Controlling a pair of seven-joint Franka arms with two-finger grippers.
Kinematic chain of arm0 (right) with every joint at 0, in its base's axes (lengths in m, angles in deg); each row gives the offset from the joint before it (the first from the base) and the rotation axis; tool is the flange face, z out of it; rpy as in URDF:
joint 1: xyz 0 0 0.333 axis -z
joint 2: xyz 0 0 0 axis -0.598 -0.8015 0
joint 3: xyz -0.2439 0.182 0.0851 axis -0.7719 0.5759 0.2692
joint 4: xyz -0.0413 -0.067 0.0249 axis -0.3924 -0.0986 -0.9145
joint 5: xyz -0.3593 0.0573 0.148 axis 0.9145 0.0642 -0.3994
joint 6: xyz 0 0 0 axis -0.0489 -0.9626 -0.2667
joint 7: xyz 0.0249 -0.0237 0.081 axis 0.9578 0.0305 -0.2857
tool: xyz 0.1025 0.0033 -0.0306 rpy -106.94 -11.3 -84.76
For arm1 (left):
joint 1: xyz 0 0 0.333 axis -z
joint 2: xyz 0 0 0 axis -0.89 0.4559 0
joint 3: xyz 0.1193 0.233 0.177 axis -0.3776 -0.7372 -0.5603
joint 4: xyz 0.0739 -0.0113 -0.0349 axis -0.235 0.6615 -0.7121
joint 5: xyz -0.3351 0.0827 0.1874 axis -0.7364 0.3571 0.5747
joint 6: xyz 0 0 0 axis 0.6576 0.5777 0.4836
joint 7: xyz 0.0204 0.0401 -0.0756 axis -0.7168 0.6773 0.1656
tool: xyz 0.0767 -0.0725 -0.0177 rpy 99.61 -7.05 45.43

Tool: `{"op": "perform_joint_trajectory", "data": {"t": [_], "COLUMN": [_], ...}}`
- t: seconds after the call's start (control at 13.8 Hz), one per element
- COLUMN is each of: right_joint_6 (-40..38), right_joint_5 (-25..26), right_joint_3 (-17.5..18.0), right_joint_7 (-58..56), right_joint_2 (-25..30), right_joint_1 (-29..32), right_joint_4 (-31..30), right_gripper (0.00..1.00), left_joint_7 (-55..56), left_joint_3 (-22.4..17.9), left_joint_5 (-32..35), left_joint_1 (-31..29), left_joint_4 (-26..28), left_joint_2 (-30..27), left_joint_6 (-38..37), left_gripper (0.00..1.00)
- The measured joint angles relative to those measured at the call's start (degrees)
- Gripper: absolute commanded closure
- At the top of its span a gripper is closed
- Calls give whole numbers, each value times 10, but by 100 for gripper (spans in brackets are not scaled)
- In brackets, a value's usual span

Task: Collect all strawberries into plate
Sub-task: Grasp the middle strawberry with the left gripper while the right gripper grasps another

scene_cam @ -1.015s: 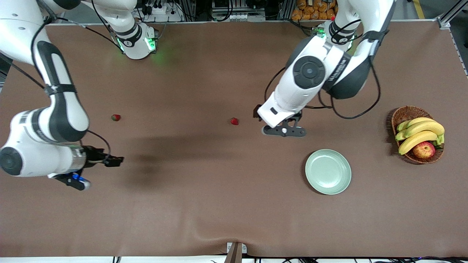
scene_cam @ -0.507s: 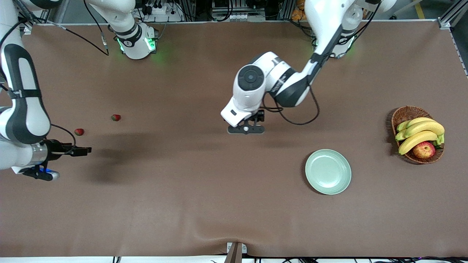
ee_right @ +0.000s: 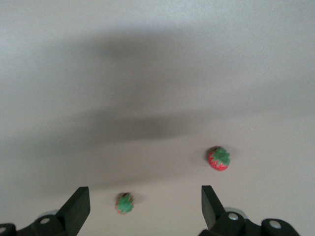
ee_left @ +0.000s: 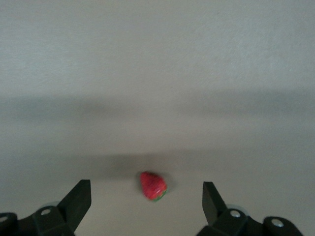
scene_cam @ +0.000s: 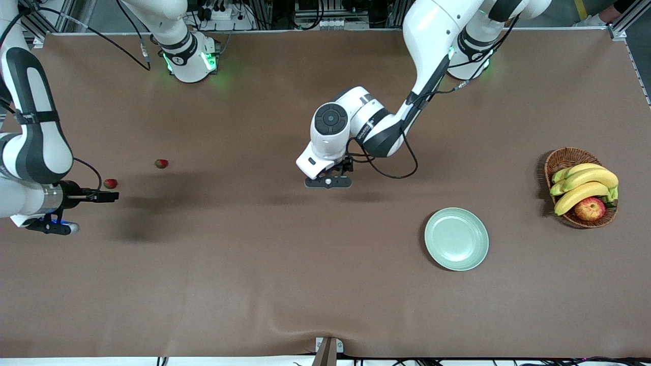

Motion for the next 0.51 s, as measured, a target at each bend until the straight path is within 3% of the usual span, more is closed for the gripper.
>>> {"op": "perform_joint_trajectory", "data": {"t": [0.29,0.51], "right_joint_6": [157,172], "right_joint_5": [13,34], "right_joint_3": [0,-1], "right_joint_7": [-23,-61], "right_joint_2": [14,24], "right_joint_1": [23,39], "right_joint_4": [-126,-140], "right_gripper": [0,0], "left_joint_7": [74,129], "left_joint_3": [-1,-1], "left_joint_5": [3,4], "left_joint_1": [27,38], "left_joint_4": [2,13], "left_joint_2": [38,43], "left_joint_6": [30,31], "left_gripper": [0,0]}}
